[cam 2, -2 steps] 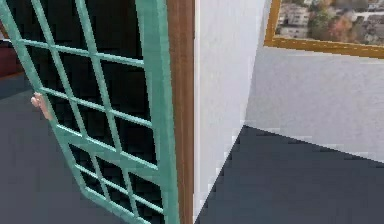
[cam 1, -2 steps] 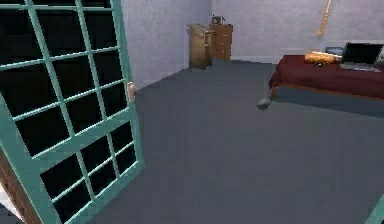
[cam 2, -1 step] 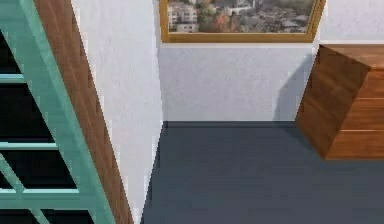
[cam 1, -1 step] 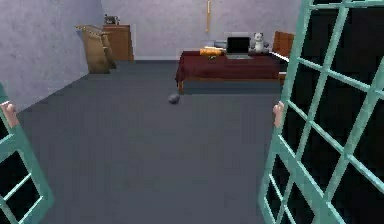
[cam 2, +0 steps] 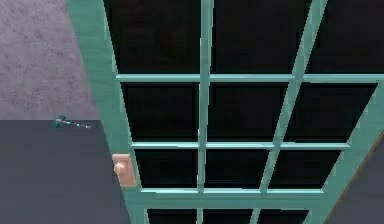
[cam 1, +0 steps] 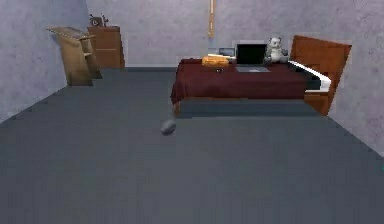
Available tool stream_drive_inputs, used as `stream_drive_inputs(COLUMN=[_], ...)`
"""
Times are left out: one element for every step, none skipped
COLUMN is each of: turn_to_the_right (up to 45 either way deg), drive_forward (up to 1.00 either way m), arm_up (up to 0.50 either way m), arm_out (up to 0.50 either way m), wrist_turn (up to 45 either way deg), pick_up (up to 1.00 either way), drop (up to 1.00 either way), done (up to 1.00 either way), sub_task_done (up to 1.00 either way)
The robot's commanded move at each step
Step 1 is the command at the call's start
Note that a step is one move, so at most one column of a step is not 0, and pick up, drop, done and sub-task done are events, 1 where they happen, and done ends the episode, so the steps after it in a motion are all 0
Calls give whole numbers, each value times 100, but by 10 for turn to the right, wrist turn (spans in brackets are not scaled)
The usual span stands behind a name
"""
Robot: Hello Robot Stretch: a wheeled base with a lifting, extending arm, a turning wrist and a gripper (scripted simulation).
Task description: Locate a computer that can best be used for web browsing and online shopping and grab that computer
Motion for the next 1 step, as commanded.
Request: stream_drive_inputs(turn_to_the_right=[0], drive_forward=[50], arm_up=[0], arm_out=[0], wrist_turn=[0], pick_up=[0], drop=[0], done=[0], sub_task_done=[0])
